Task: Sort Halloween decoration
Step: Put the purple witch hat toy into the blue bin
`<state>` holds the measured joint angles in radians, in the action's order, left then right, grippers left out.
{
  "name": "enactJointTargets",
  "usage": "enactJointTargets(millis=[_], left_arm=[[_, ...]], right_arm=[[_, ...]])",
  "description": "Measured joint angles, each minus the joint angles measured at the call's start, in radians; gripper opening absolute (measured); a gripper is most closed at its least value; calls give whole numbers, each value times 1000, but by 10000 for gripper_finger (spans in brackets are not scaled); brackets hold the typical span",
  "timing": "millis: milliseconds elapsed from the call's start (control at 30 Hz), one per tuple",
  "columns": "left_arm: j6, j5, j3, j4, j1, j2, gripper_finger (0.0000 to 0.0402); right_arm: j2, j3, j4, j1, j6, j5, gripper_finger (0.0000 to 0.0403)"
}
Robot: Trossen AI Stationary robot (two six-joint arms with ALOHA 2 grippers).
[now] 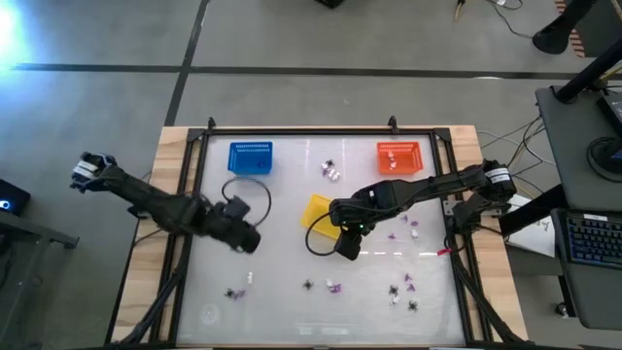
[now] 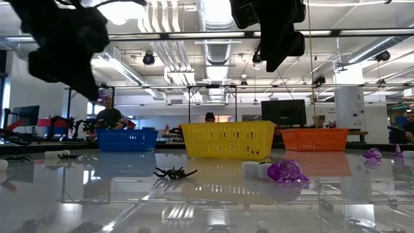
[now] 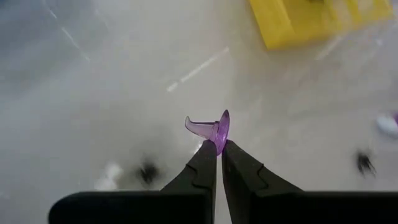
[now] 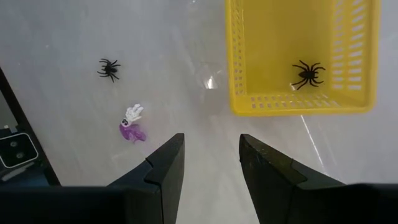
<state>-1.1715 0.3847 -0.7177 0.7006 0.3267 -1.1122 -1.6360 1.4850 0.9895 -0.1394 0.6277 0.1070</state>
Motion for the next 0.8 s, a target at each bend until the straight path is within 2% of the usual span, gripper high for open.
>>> enactJointTargets(millis=[267,400,533,800], left_arm=[[263,-5,0,-8,-282,70,0],[395,-64,0,-8,-424,94,0],[483,-95,0,-8,-542,98,0],[654,-125,0,-19,-785,73,0]], right_arm=[[0,0,-2,2,-2,-4,146],[0,0,-4,5,-2,-25,146],[0,0,-4,20,10,-81,146],[0,0,-17,79,67,-83,146]])
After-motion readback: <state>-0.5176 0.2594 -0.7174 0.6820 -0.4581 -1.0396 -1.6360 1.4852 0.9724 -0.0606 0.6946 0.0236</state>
